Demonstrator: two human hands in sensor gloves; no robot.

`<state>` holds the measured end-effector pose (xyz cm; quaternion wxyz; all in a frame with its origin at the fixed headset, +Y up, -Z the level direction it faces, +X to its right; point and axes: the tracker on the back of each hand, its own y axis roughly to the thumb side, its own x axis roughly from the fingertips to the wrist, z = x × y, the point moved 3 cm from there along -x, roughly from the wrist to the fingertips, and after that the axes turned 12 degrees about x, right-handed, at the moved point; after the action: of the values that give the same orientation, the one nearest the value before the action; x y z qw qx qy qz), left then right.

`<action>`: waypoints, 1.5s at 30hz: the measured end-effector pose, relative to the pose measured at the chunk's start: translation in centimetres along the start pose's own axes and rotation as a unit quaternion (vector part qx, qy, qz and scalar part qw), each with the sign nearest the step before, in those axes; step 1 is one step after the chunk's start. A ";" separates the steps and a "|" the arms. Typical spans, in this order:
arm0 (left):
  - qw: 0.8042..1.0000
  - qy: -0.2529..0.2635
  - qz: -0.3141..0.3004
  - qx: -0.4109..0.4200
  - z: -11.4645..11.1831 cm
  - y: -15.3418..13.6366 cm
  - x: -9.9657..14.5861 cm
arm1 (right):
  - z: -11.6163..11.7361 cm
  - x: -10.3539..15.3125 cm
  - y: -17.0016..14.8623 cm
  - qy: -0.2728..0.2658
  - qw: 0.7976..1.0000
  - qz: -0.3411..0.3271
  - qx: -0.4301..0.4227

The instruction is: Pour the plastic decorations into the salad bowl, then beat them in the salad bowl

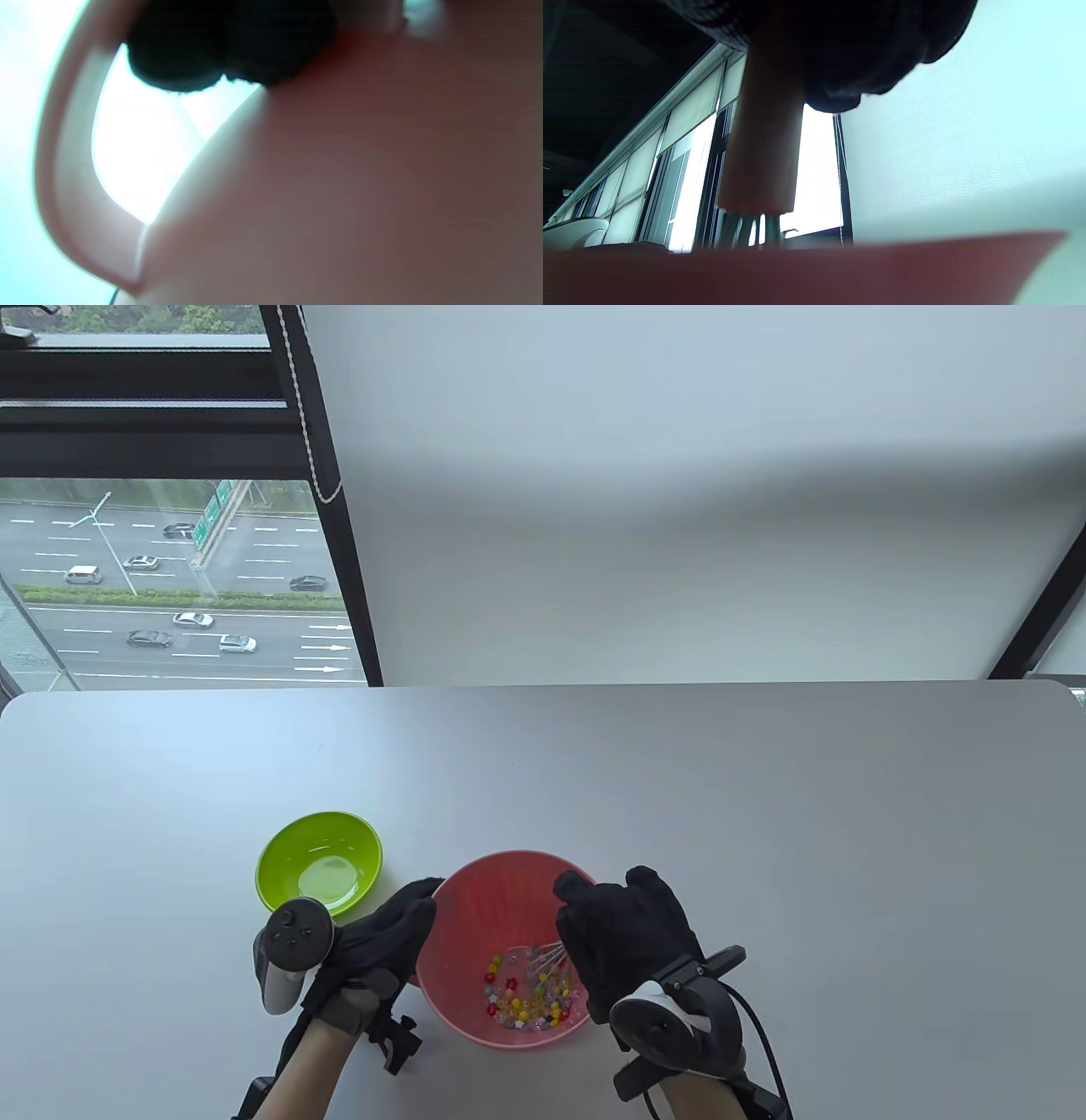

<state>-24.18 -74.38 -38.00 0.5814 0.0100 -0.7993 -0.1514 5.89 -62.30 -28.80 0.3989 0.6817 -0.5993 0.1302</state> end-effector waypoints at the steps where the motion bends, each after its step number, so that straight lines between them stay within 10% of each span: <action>1: 1.000 0.000 0.000 0.000 0.0 0.0 0.0 | 0.0 0.0 0.0 0.000 1.000 0.001 -0.005; 14: 1.000 0.000 0.000 0.001 0.0 0.0 0.0 | -1.0 0.0 -2.6 -0.027 0.992 0.062 -0.103; 19: 1.000 0.000 0.000 0.000 0.0 0.0 0.0 | -1.9 0.1 -2.8 -0.053 0.993 0.035 0.095; 24: 1.000 0.000 0.000 0.000 0.0 0.0 0.0 | -1.8 0.1 -4.1 -0.043 0.993 0.090 -0.070; 27: 1.000 0.000 0.000 0.001 0.0 0.0 0.0 | -2.5 0.0 -4.0 -0.058 0.989 0.057 0.120; 31: 1.000 -0.001 0.000 0.000 0.0 0.0 0.0 | -2.0 0.1 -5.0 -0.050 0.992 0.101 -0.050; 35: 1.000 0.000 0.000 0.000 0.0 0.0 0.0 | -2.8 0.1 -5.0 -0.067 0.990 0.076 0.094; 38: 1.000 0.000 0.000 0.000 0.0 0.0 0.0 | -3.3 0.4 -6.3 -0.091 0.986 0.130 -0.049; 45: 1.000 0.000 0.000 0.000 0.0 0.0 0.0 | -5.0 1.9 -9.9 -0.176 0.955 0.227 -0.073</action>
<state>-24.18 -74.39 -38.02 0.5812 0.0096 -0.7996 -0.1510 16.95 -60.48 -28.17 0.2958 0.5089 -0.8068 0.0511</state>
